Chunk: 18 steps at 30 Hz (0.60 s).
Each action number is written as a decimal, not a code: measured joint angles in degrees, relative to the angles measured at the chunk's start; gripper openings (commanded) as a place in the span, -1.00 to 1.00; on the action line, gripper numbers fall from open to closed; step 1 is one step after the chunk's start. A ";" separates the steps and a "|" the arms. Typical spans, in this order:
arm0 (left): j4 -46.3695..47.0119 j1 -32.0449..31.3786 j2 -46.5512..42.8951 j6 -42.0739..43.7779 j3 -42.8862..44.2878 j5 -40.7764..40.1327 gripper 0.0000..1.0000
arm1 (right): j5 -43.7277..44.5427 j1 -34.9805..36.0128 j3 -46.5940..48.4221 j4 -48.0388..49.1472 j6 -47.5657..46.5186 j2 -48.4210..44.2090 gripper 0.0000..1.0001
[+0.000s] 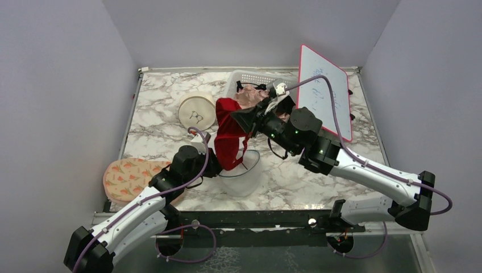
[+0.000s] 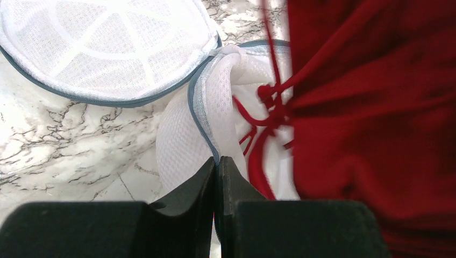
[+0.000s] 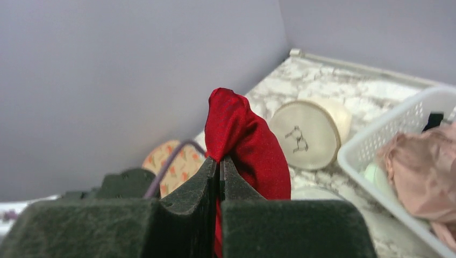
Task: Unzip the laundry bag and remove the bra
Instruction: Pick up the bra from the laundry bag, then place the bra in the bin.
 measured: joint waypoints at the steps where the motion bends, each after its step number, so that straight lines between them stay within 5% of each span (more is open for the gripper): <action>1: 0.00 0.00 0.00 0.00 0.00 0.02 -1.00 | 0.83 0.00 1.95 -0.37 -0.94 0.59 -0.99; 10: 0.02 0.00 0.02 0.02 -0.02 0.11 -1.00 | 5.75 -3.96 21.05 -1.22 -10.36 7.65 -0.99; 18: 0.04 0.00 0.66 0.02 -0.02 0.26 -1.00 | 4.02 -17.94 37.27 -3.41 -13.97 19.23 -0.98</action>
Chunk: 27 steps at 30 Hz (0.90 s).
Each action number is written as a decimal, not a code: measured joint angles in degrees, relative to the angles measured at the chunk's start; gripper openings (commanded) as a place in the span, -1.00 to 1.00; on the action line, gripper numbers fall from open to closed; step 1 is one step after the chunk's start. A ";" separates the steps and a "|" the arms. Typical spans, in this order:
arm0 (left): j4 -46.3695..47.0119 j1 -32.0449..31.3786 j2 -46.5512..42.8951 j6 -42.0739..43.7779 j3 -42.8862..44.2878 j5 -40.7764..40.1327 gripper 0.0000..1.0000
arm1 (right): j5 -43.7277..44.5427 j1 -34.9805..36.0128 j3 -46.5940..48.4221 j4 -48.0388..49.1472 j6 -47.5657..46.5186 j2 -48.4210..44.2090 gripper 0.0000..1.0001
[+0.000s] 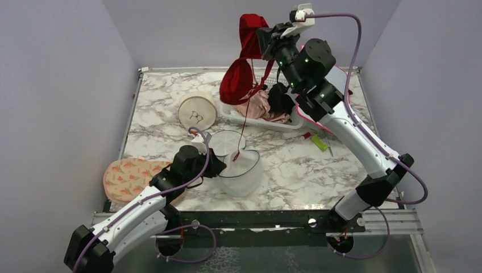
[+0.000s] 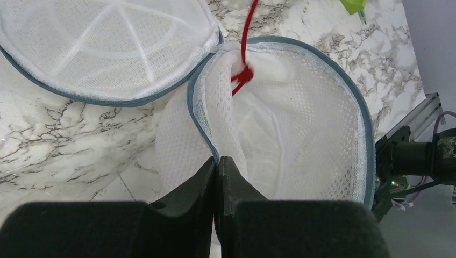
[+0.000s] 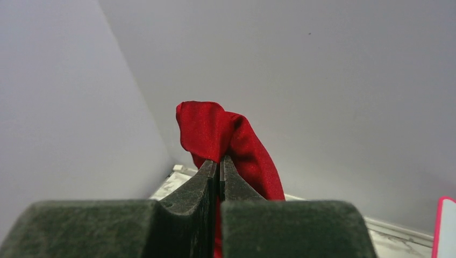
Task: Unzip the laundry bag and remove the bra
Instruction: Place the bra in the bin.
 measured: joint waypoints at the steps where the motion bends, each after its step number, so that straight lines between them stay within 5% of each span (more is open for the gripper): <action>1: 0.02 0.00 0.07 0.00 0.00 0.02 -1.00 | -0.04 -1.05 1.84 -0.44 -0.48 1.38 -0.99; 13: 0.02 0.00 0.55 -0.02 0.00 0.39 -1.00 | -5.55 -10.05 19.32 -2.99 -4.92 11.93 -0.99; 27: 0.00 0.00 1.36 0.00 0.00 0.42 -1.00 | -13.20 -16.11 7.34 -4.44 0.15 25.55 -0.99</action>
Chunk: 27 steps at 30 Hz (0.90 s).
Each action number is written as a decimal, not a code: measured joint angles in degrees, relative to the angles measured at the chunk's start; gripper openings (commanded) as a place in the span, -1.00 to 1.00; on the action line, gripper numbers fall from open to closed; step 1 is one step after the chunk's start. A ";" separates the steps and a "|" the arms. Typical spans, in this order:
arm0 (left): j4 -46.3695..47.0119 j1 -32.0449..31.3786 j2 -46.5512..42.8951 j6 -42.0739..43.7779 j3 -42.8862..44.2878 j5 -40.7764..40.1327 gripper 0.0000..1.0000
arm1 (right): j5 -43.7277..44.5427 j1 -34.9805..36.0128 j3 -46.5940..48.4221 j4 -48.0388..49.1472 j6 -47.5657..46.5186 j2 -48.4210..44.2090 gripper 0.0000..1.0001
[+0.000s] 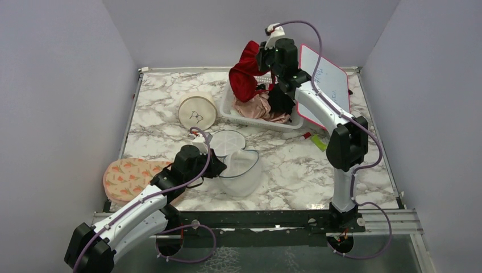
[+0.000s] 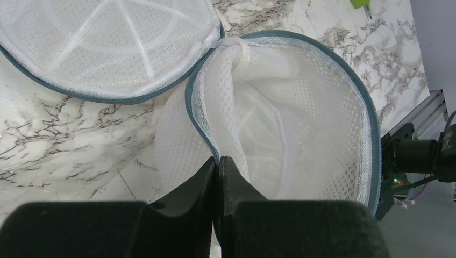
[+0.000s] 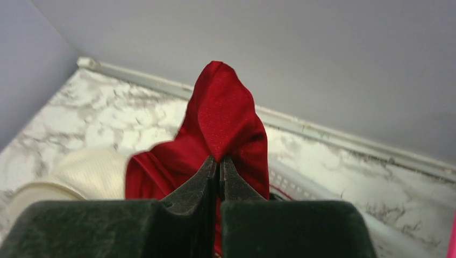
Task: Unzip the laundry bag and remove the bra
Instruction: Place the bra in the bin.
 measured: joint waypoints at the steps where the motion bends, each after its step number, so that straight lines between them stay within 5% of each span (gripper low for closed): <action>1: 0.00 0.00 -0.04 0.00 0.00 0.00 -1.00 | 0.07 -0.02 -0.98 -0.42 0.00 0.76 -0.99; 14: -0.02 0.00 -0.11 0.26 0.00 -0.02 -1.00 | 9.92 -0.02 -17.70 -4.20 1.44 -3.34 -0.99; 21: -0.09 0.00 2.03 1.03 0.31 -0.09 -1.00 | 4.33 -0.22 -26.91 -4.50 1.05 -12.09 -0.98; 27: -0.02 0.00 2.25 0.70 0.44 -0.20 -1.00 | 0.63 -0.22 -27.96 -5.68 -1.79 -10.88 -0.98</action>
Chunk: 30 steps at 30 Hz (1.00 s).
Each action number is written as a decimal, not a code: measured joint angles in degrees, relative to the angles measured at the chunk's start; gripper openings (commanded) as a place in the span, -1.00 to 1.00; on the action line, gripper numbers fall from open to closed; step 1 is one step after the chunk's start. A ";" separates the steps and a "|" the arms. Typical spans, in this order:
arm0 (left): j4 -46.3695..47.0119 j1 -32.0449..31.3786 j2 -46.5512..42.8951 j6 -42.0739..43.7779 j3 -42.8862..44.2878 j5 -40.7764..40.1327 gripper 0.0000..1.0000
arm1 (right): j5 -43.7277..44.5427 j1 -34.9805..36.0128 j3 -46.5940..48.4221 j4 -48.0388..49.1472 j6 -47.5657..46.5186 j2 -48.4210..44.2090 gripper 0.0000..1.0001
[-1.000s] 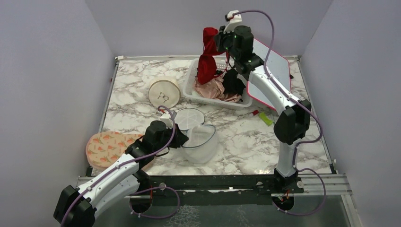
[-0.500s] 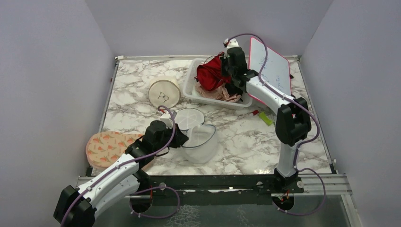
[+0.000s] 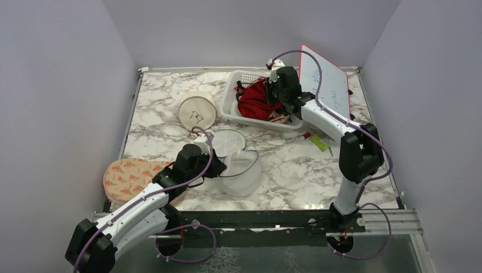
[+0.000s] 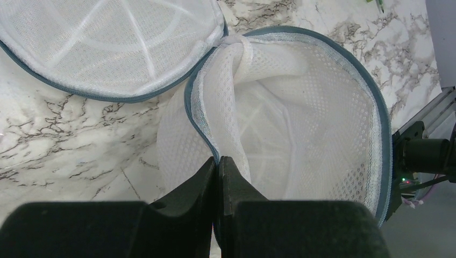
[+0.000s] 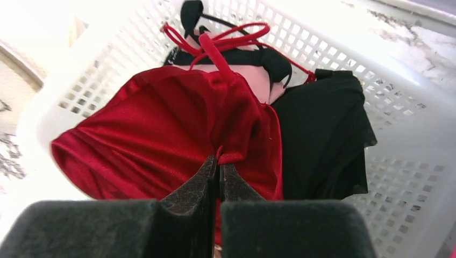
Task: Unzip the laundry bag and remove the bra
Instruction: Place the bra in the bin.
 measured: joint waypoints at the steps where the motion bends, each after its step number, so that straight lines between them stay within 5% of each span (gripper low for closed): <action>1: 0.00 0.00 0.00 -0.09 0.00 0.02 -1.00 | -0.11 0.00 0.35 -0.55 -0.44 0.85 -0.98; 14: -0.55 0.00 0.20 -1.11 0.55 0.00 -0.86 | 7.98 0.00 1.66 -7.19 -1.42 5.31 -0.93; 17: -1.73 0.00 0.20 -0.94 1.44 -0.07 -0.75 | 8.59 0.00 1.73 -7.45 -1.29 6.10 -0.59; 23: -4.11 0.00 0.20 0.28 3.76 -1.05 0.06 | 7.08 0.00 2.14 -9.11 -1.60 6.51 0.20; 30: -8.39 0.00 2.05 2.93 9.16 -3.30 0.70 | 0.04 -0.13 1.31 -10.62 -1.86 1.64 0.72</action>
